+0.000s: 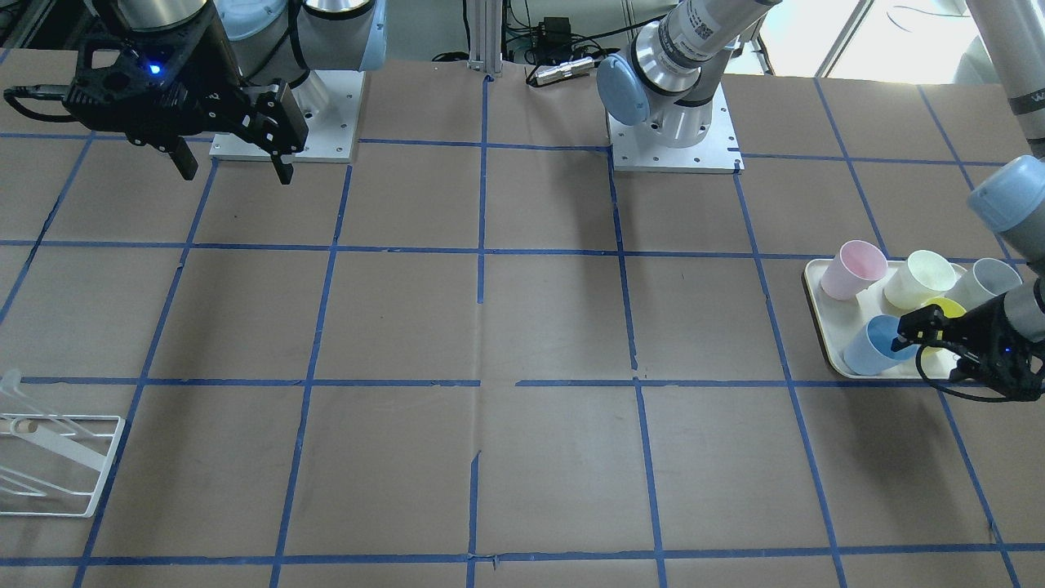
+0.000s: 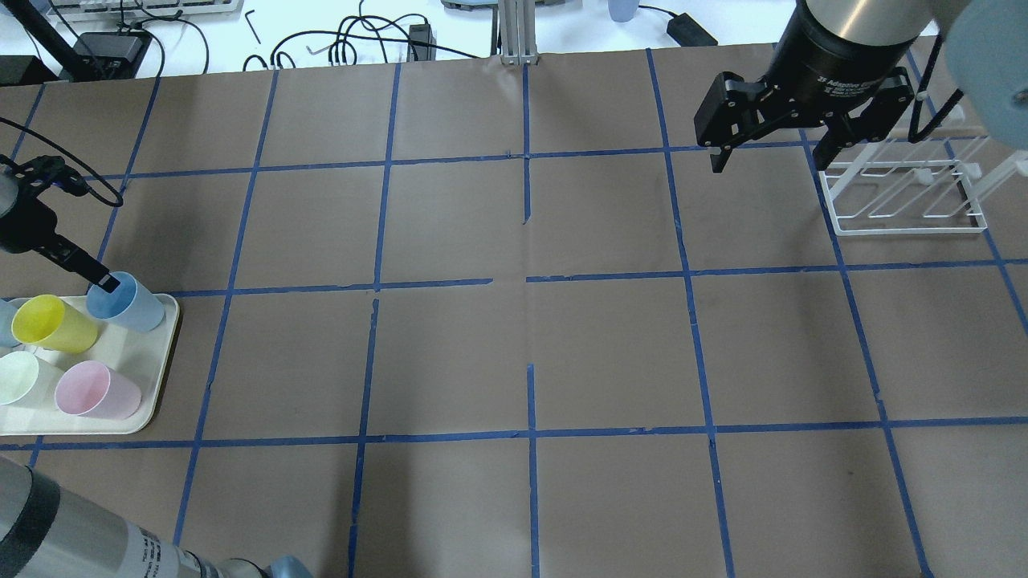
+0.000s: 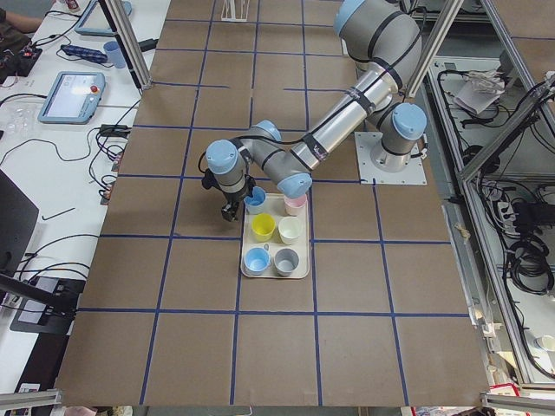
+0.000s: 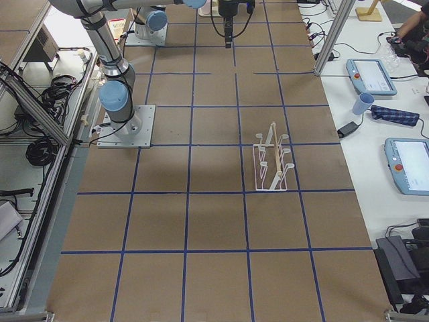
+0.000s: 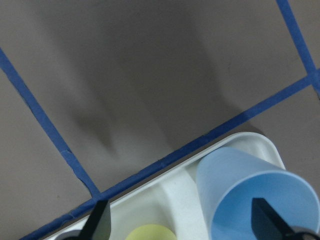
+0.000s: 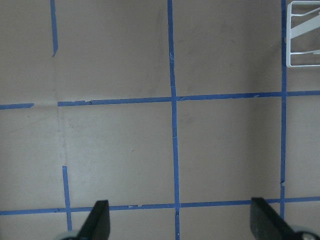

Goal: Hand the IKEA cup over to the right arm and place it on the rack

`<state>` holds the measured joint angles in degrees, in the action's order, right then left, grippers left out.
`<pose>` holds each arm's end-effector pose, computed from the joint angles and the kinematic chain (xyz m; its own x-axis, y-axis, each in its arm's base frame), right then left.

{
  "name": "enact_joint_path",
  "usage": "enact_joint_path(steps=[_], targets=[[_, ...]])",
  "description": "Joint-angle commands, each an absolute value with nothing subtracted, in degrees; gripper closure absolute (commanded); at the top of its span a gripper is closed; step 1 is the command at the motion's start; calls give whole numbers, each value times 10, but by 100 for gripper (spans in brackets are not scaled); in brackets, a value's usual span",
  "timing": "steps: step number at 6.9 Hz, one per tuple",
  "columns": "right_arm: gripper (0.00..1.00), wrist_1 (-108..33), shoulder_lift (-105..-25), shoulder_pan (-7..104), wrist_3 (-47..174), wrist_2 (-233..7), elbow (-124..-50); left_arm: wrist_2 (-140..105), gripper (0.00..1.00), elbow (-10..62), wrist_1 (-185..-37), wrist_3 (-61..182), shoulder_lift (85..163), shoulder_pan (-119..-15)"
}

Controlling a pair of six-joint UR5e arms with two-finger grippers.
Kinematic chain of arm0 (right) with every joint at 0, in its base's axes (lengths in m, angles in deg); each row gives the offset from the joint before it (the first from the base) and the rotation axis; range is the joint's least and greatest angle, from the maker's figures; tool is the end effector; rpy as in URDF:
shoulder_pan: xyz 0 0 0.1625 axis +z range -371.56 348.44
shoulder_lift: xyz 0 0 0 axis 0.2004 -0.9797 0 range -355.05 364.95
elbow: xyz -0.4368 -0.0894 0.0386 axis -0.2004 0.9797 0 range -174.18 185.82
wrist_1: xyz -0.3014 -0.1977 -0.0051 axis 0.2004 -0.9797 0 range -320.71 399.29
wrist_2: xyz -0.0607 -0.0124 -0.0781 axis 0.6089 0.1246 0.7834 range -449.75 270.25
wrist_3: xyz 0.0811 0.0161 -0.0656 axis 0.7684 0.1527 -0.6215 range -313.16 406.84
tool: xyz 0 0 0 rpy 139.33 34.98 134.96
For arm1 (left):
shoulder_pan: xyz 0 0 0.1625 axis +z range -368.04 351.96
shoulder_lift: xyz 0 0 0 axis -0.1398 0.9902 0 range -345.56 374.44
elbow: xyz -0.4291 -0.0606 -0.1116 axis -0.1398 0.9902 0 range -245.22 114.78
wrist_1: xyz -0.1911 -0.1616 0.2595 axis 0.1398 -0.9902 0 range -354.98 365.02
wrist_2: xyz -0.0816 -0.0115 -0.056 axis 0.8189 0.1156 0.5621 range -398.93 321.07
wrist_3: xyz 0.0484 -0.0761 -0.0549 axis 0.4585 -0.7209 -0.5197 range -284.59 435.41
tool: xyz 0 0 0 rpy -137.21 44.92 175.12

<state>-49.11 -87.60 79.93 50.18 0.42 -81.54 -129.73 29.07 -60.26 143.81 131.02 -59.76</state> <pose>0.1439 -0.4162 0.5408 -0.9995 0.0324 -0.0007 0.0323 0.9975 -0.0627 0.2530 -0.5335 0.2752 -0.8619 0.4982 0.0944 0.5040 0.8621 0.0523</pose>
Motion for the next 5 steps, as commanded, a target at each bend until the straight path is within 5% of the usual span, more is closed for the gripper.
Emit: enact_joint_path(steps=[1,2,5], targets=[[0,-490,-876,799,502,4,-815,-1297,2,325,-558,1455,1306,-594],[0,-490,-876,799,502,4,-815,-1297,9,330,-552,1455,1304,-594],[0,-491,-877,799,502,4,-815,-1299,62,332,-551,1454,1295,-598]])
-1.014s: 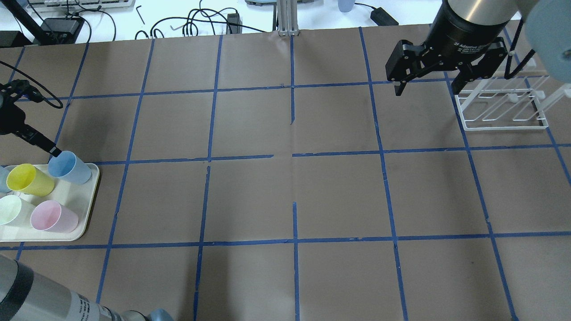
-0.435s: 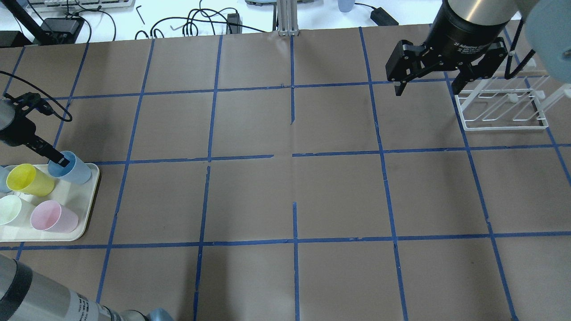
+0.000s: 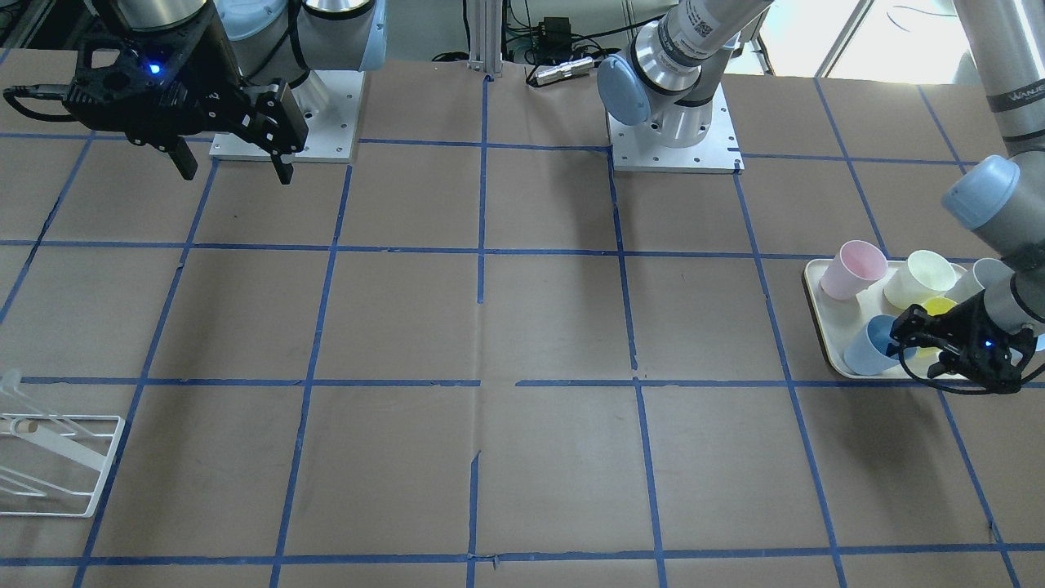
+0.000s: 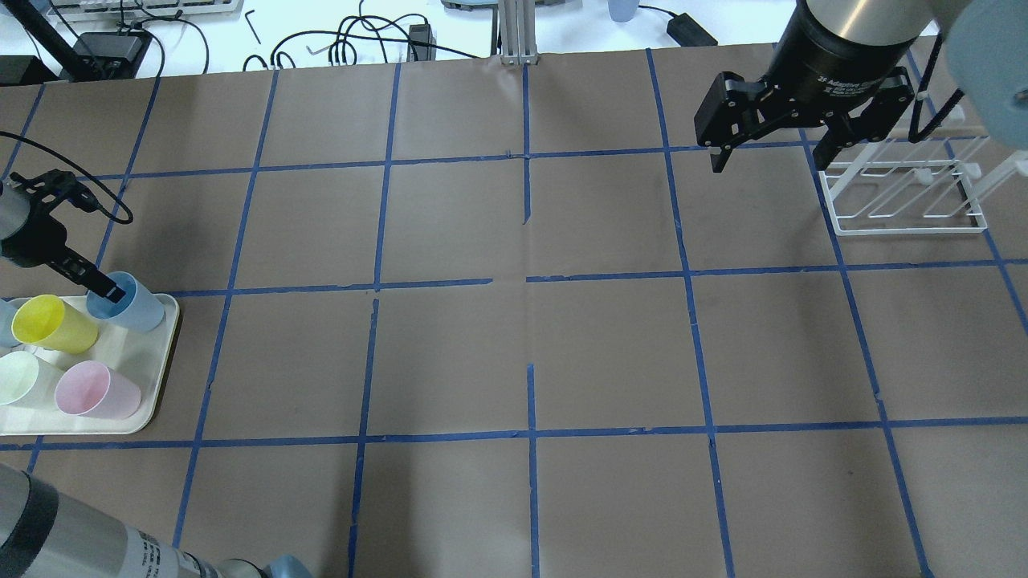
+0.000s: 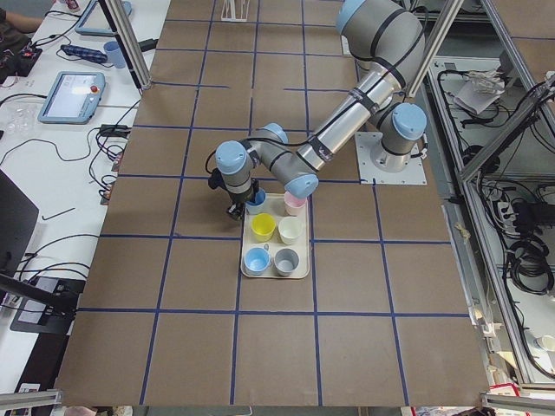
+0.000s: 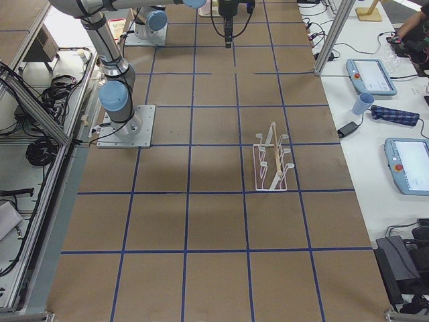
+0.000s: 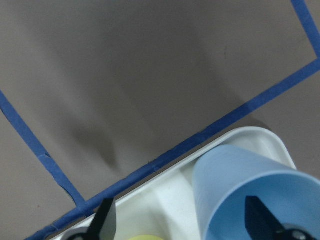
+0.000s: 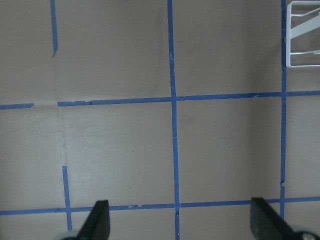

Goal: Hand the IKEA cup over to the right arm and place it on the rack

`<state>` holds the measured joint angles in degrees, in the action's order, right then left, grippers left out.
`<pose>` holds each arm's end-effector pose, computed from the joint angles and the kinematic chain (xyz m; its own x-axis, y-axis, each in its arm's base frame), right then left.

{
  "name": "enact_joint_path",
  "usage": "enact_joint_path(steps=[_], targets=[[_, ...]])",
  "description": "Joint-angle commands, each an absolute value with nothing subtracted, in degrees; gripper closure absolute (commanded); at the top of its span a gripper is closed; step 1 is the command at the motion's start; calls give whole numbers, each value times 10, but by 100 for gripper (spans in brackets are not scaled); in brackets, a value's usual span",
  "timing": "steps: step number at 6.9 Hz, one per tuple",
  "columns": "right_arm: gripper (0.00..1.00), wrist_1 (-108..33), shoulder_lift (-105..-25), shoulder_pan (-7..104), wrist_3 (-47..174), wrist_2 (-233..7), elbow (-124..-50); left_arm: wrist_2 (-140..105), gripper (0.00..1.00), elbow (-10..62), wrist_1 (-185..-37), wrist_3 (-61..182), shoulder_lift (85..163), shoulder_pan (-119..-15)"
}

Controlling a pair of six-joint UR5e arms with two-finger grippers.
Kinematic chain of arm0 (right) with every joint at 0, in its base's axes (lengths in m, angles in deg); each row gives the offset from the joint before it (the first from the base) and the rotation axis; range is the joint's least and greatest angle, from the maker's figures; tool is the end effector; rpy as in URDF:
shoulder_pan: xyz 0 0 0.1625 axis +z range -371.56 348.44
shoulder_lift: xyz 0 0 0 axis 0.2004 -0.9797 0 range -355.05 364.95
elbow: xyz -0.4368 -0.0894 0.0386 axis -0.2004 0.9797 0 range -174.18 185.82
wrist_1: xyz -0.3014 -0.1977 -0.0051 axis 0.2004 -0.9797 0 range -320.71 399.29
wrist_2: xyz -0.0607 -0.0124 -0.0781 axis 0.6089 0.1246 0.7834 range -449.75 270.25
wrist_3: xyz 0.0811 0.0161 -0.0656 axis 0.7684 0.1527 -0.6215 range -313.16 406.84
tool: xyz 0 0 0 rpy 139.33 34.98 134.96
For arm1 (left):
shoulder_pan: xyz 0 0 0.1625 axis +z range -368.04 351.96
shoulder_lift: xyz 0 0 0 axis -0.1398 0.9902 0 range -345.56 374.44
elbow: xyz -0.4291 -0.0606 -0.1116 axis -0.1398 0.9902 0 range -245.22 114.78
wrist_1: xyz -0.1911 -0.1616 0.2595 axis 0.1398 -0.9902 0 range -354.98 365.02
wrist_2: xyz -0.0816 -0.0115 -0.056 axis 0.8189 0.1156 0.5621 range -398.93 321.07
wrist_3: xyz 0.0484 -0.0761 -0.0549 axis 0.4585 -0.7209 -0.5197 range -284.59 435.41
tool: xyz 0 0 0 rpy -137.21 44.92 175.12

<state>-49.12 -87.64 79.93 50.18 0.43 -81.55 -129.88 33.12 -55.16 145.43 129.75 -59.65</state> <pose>0.1439 -0.4159 0.5410 -0.9995 0.0324 -0.0005 0.0323 0.9975 -0.0634 0.2462 -0.5226 0.2695 -0.8503 0.5232 0.0570 0.5255 0.8499 0.0383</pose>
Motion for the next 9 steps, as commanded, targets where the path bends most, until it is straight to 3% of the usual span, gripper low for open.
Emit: enact_joint_path(steps=[1,3,6,9], targets=[[0,-491,-876,799,502,4,-815,-1298,76,331,-550,1454,1299,-598],[0,-490,-876,799,502,4,-815,-1296,100,330,-559,1452,1293,-599],[0,-491,-876,798,502,3,-815,-1243,100,302,-629,1453,1254,-599],[0,-473,-874,790,486,1,-814,-1072,100,273,-860,1415,1181,-608]])
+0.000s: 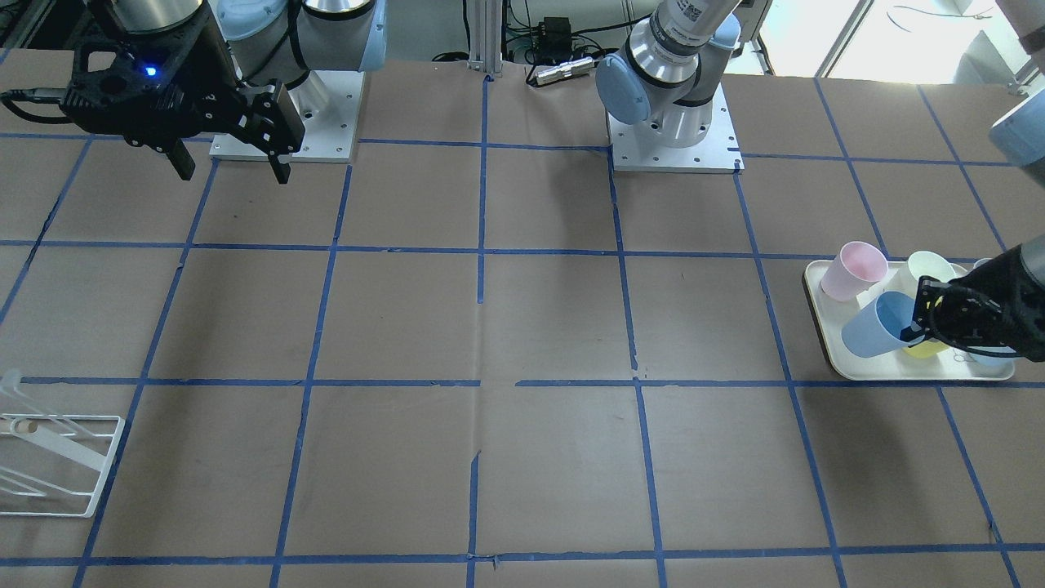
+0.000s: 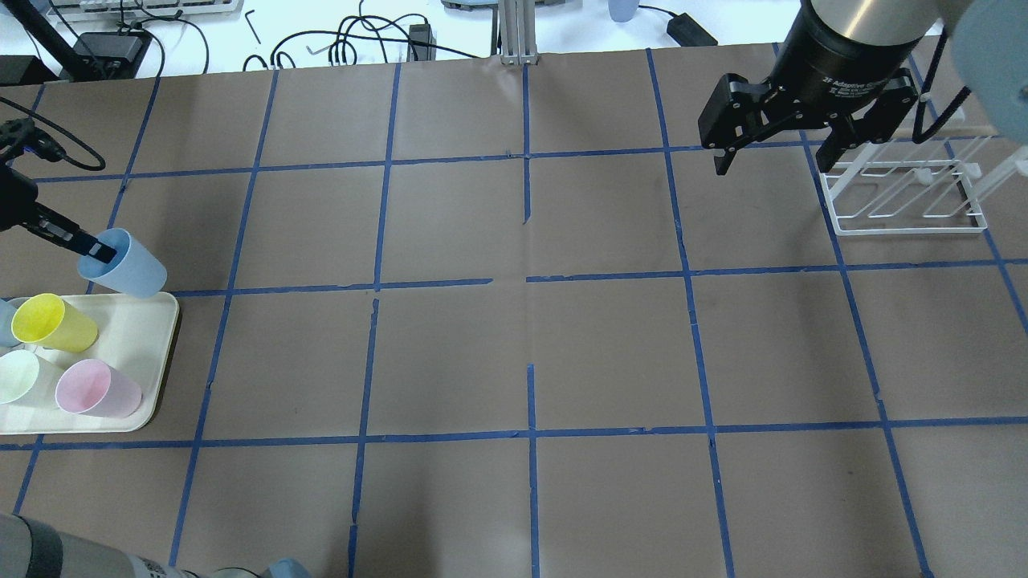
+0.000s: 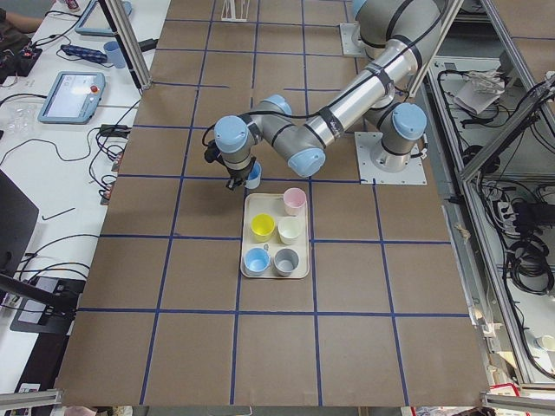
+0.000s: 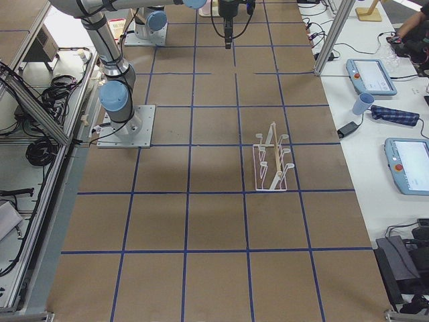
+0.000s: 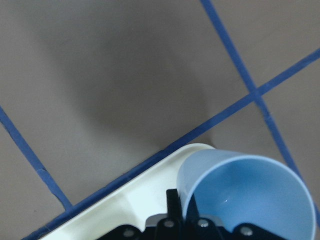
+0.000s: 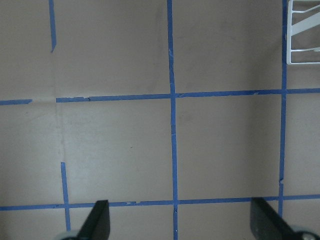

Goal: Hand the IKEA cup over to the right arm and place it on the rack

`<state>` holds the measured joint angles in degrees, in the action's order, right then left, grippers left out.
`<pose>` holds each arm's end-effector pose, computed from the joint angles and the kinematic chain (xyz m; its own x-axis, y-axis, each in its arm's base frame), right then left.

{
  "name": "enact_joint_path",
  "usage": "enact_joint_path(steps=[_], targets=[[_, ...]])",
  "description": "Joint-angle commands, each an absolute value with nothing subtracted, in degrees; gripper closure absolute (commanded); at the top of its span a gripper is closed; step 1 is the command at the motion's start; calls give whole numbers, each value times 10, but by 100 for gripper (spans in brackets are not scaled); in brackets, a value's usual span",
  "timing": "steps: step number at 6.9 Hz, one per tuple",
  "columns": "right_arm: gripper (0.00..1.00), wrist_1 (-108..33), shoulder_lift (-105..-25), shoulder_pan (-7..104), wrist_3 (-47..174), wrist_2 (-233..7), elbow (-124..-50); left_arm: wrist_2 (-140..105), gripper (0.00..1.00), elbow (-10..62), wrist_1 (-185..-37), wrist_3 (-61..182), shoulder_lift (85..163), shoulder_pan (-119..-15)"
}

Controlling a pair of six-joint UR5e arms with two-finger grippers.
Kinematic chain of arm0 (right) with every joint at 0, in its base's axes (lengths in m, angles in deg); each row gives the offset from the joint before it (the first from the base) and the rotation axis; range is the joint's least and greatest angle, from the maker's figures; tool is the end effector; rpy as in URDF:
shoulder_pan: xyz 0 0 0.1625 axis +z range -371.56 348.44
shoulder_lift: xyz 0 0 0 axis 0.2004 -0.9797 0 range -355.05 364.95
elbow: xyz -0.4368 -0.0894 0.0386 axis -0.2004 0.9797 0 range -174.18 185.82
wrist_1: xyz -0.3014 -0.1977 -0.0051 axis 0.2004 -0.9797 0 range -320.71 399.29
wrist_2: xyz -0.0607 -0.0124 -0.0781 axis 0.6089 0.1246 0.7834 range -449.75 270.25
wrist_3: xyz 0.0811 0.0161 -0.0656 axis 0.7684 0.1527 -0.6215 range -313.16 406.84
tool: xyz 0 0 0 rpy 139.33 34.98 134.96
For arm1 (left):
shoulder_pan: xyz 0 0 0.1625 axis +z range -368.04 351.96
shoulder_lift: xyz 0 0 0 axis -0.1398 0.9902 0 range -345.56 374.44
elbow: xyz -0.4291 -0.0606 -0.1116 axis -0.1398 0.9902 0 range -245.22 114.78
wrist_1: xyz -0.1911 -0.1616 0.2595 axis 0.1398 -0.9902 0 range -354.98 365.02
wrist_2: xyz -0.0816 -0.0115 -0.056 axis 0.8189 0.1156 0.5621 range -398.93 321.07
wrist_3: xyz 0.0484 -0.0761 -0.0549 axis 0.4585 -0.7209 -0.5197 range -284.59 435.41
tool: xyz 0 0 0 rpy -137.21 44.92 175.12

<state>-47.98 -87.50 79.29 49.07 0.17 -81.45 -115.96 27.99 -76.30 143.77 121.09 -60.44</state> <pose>0.1397 -0.4166 0.5387 -0.9997 0.0240 -0.0030 0.0241 0.9988 -0.0426 0.1935 -0.5087 0.3572 -0.8313 0.4906 0.2613 0.4723 0.8713 -0.1332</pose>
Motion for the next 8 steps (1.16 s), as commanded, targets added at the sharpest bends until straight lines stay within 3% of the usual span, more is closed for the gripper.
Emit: enact_joint_path(steps=[1,5,8], targets=[[0,-471,-874,787,484,0,-813,-990,100,273,-939,1401,1163,-627],[0,-378,-874,693,350,-4,-770,-655,100,316,-1145,1356,1110,-760],[0,-337,-874,606,309,-97,-764,-380,100,396,-1142,1351,1102,-909]])
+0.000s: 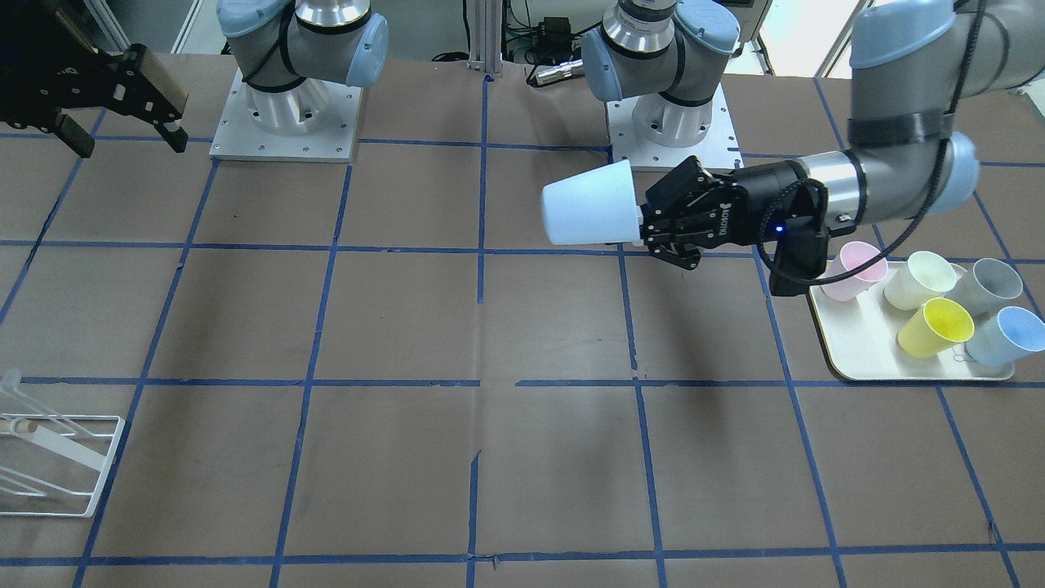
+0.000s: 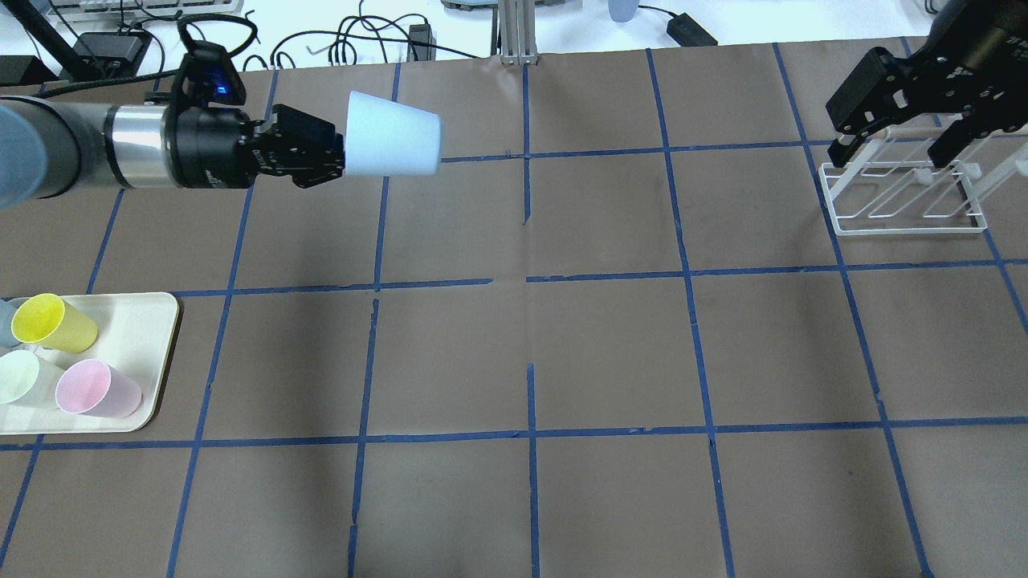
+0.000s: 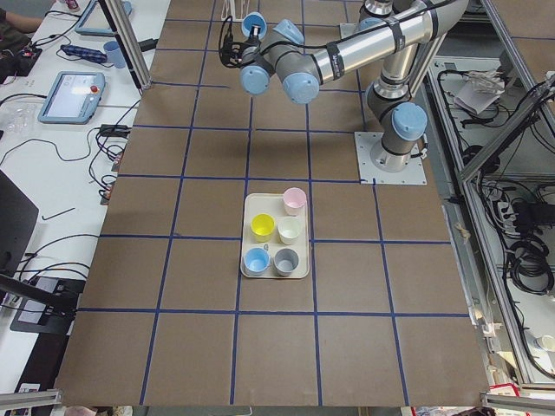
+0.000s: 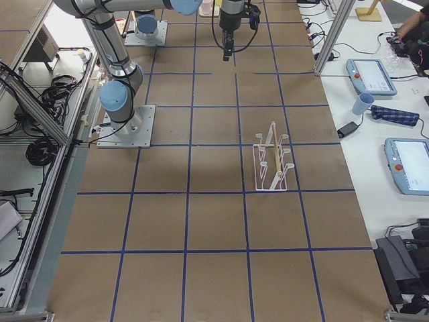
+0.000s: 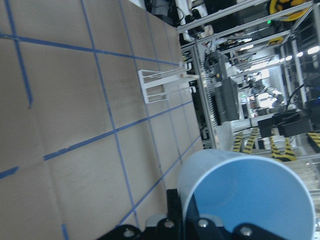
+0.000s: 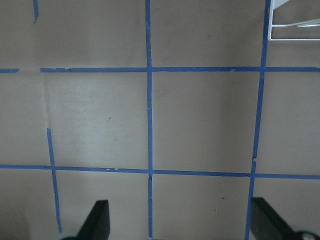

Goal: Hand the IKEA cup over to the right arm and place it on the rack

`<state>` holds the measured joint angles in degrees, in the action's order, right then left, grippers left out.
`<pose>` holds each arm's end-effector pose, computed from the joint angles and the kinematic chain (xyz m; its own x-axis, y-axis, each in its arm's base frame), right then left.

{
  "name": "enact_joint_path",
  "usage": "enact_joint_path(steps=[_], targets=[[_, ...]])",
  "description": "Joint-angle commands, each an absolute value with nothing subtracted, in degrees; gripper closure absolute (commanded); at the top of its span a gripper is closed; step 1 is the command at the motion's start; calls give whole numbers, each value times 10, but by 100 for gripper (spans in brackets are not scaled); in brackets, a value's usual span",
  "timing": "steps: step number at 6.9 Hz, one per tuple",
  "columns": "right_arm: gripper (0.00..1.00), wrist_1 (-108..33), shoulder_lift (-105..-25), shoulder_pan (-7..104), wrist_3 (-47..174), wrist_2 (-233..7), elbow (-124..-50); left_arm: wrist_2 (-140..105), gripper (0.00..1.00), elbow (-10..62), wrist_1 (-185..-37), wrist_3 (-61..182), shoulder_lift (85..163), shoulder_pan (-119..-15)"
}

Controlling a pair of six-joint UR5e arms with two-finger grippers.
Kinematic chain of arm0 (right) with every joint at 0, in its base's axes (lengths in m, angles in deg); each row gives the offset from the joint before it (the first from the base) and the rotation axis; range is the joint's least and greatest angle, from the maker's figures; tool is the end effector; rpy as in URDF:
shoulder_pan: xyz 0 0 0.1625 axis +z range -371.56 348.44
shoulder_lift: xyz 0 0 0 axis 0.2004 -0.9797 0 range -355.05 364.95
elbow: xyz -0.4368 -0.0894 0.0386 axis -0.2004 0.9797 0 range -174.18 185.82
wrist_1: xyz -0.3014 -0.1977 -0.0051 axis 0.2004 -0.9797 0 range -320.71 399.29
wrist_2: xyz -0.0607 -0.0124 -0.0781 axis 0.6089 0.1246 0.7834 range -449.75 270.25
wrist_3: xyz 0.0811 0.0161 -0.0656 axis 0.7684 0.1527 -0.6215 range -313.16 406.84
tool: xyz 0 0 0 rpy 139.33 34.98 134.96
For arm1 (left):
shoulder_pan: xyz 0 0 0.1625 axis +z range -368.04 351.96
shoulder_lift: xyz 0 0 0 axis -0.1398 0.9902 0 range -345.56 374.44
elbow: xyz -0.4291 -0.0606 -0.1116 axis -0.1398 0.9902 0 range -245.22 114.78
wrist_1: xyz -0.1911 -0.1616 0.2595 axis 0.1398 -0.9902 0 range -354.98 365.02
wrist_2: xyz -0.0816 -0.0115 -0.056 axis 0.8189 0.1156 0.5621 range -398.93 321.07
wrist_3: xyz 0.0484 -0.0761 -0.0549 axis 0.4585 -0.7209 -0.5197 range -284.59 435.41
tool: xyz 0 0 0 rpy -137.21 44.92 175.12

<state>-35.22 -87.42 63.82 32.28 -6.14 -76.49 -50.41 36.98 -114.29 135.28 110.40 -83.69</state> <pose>0.0393 -0.4243 0.5543 -0.9913 0.0105 -0.1310 0.0021 0.9980 0.0638 -0.1262 -0.4623 0.4156 -0.1519 0.1905 0.9699 -0.0721 0.9765 -0.2031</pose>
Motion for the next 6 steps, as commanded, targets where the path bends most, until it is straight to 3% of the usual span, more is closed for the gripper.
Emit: enact_joint_path(steps=[1,3,6], targets=[[0,-317,-873,579,293,-138,-764,-267,100,398,-1136,1356,1118,-978],[0,-226,-872,483,243,-261,-770,-117,100,406,-1075,1356,1137,-1078],[0,-96,-868,371,174,-350,-776,-62,100,403,-1039,1358,1160,-1125]])
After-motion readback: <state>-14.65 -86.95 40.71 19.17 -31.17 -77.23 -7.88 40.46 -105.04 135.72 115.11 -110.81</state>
